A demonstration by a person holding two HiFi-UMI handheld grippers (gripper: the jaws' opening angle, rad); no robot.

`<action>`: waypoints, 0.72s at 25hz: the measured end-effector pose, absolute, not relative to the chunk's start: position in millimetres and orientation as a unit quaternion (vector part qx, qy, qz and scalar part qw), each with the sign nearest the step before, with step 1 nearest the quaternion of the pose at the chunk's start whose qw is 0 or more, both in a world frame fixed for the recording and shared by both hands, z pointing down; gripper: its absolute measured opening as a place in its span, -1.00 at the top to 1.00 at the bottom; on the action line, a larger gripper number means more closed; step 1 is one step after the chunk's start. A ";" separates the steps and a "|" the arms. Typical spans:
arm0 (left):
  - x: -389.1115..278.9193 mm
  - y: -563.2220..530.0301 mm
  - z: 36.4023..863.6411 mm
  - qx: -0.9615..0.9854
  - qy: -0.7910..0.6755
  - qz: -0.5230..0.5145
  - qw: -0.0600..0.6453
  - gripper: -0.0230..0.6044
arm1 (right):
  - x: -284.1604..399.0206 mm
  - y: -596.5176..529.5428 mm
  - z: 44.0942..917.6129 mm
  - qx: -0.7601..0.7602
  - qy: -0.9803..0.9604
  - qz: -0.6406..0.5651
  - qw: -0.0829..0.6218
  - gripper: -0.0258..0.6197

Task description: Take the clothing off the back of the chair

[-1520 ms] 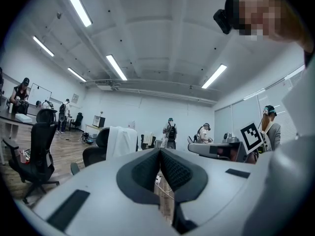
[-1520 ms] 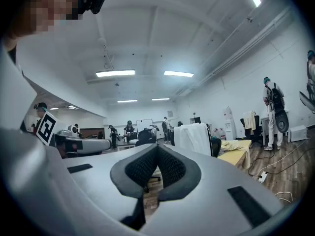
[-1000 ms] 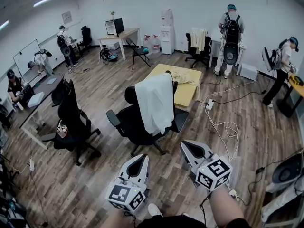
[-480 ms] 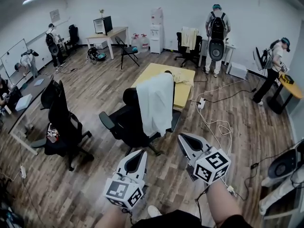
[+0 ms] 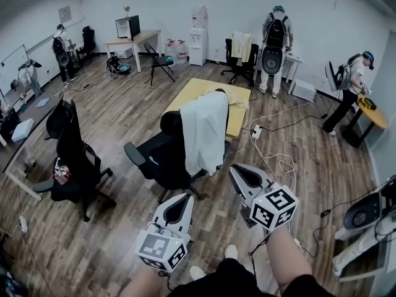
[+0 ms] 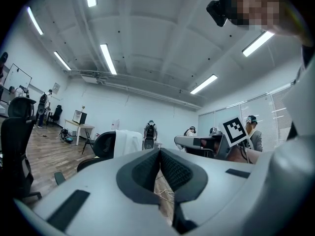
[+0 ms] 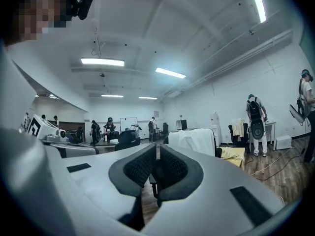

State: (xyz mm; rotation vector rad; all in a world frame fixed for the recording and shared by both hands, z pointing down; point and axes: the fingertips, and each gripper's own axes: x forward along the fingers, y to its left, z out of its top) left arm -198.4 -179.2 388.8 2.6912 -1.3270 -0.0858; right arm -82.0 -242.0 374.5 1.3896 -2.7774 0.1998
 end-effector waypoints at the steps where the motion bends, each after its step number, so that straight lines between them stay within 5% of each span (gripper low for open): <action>1: -199.3 -181.0 389.2 0.894 -0.441 -0.027 0.070 0.87 | -84.0 -245.7 374.0 0.444 -0.894 0.065 0.015 0.76; 18: -192.3 -257.7 384.7 0.877 -0.475 -0.025 0.065 0.87 | -81.8 -369.3 379.2 0.423 -0.903 0.065 0.029 0.25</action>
